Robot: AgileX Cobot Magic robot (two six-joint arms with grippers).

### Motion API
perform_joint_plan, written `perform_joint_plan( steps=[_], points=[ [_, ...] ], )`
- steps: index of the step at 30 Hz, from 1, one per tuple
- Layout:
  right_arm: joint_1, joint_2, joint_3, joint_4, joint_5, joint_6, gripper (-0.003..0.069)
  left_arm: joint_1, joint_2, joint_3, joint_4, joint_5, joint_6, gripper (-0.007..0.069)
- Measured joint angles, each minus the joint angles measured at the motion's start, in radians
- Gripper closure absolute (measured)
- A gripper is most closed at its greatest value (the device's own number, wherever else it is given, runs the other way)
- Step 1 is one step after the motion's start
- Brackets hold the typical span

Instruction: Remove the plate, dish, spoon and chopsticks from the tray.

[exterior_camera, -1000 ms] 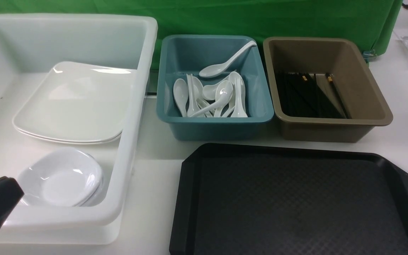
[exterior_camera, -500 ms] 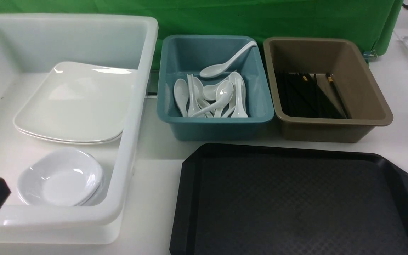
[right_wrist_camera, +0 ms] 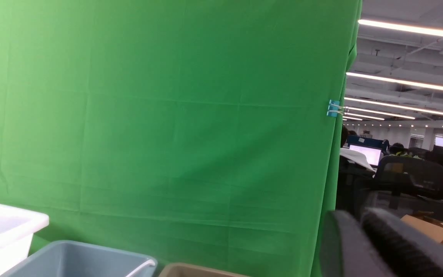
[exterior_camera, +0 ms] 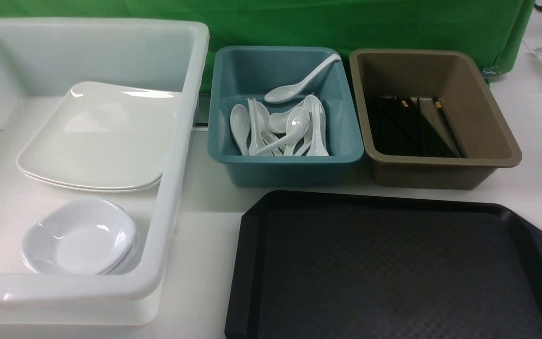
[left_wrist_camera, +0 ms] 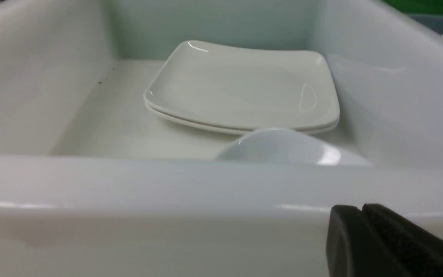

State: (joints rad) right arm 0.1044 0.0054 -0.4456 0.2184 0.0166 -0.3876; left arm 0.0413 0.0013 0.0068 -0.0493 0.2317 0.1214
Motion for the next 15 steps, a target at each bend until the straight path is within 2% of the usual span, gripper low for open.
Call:
perform_joint_plan(
  steps=[15],
  points=[
    [0.000,0.000,0.000,0.000,0.001,0.000,0.0517,0.000,0.000,0.000,0.006,-0.008,-0.001,0.0612]
  ],
)
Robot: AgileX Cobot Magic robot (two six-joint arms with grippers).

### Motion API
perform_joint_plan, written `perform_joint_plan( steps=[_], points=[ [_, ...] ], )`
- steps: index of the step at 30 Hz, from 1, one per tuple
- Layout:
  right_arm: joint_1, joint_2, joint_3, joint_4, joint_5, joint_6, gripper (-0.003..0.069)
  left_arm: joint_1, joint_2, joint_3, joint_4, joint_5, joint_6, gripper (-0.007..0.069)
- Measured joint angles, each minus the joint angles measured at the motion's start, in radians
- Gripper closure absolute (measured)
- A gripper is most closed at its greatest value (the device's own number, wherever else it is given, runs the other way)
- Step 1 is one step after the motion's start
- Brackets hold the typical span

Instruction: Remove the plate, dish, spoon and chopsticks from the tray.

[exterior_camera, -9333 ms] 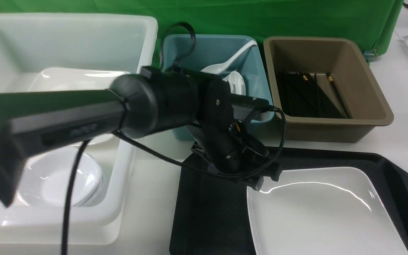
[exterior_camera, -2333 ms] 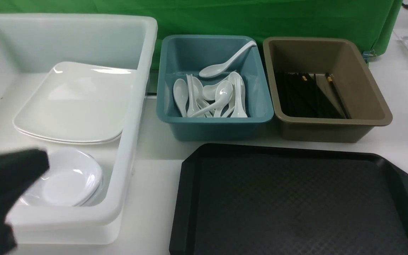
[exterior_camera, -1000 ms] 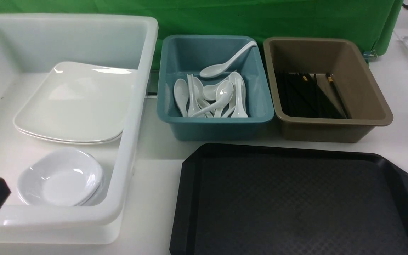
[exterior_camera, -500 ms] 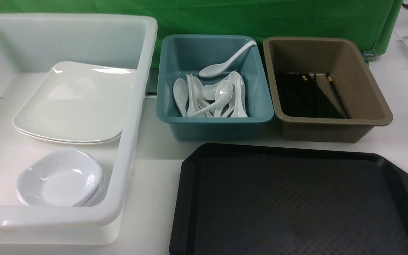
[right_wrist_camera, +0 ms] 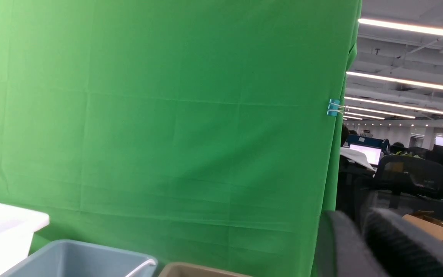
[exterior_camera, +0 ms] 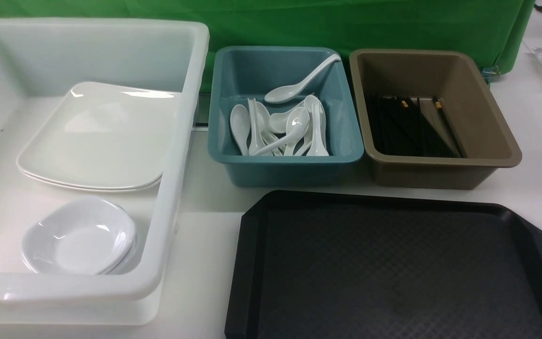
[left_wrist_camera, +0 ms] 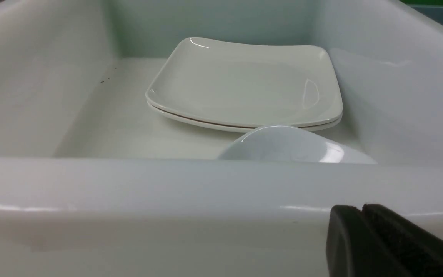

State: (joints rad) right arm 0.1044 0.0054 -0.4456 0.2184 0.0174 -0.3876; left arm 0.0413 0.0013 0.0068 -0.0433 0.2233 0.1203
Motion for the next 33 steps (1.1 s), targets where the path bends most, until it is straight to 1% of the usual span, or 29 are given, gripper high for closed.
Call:
perform_joint_plan(
  steps=[8,12,15,18,21,23,25,29,33],
  points=[
    [0.000,0.000,0.000,0.000,0.000,0.000,0.0515,0.000,0.000,0.000,0.000,0.000,0.000,0.0612],
    [0.000,0.000,0.000,0.000,0.000,-0.020,0.0515,0.000,0.000,0.000,0.001,0.000,0.001,0.0612],
    [-0.003,0.000,0.001,0.000,0.021,-0.022,0.0515,0.000,0.000,0.000,0.001,0.000,0.002,0.0612],
    [-0.032,-0.007,0.034,-0.002,0.076,-0.018,0.0511,0.000,0.000,0.000,0.001,-0.001,0.002,0.0612],
    [-0.057,-0.007,0.121,-0.009,0.094,-0.009,0.0506,0.000,0.000,0.000,0.001,-0.001,0.002,0.0612],
    [-0.081,-0.006,0.208,-0.028,0.106,0.018,0.0501,0.000,0.000,0.000,0.001,-0.001,0.002,0.0612],
    [-0.098,-0.005,0.290,-0.078,0.116,0.086,0.0498,0.000,0.000,0.000,0.001,-0.001,0.002,0.0612],
    [-0.100,-0.005,0.371,-0.153,0.157,0.190,0.0496,0.000,0.000,0.000,0.001,-0.001,0.002,0.0612],
    [-0.100,-0.005,0.446,-0.233,0.237,0.307,0.0489,0.000,0.000,0.000,0.001,-0.001,0.002,0.0612]
  ],
)
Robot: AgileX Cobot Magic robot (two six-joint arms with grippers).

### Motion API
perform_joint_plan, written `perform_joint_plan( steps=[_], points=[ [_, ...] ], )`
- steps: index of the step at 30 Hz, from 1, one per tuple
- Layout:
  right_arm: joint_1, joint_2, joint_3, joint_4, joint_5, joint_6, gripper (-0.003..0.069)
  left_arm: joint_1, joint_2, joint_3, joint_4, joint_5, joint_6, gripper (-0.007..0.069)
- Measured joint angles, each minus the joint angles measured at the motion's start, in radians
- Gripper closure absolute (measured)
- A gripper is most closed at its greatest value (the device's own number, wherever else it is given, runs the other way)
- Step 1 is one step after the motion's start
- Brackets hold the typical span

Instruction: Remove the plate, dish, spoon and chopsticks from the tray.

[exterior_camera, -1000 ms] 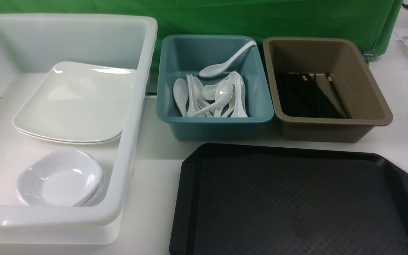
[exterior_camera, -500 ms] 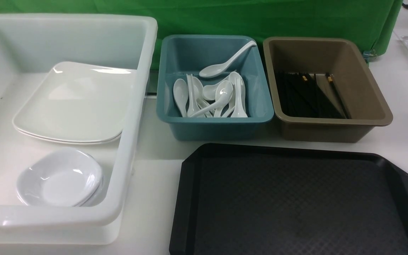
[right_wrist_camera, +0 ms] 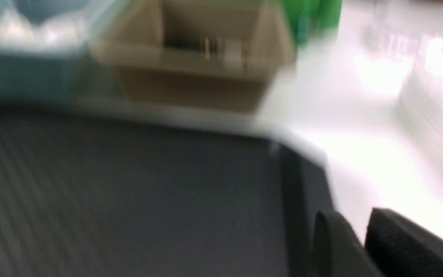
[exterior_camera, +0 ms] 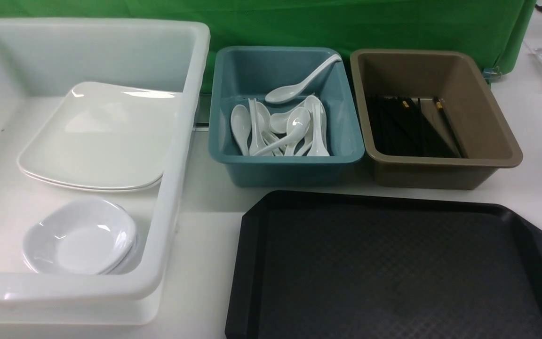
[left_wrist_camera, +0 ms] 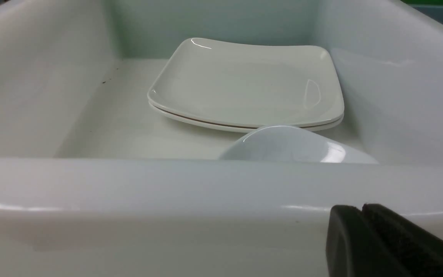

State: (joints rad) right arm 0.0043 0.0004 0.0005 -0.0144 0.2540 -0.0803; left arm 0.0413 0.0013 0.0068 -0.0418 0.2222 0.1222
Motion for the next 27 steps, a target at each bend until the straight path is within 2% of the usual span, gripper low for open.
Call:
perform_joint_plan(
  steps=[11,27],
  points=[
    [0.053,0.000,0.006,-0.035,0.001,0.042,0.0460,0.000,0.000,0.000,0.000,0.000,0.000,0.0610],
    [0.053,0.000,0.006,-0.036,-0.003,0.042,0.0422,0.000,0.000,0.000,0.000,0.000,0.001,0.0608]
  ],
)
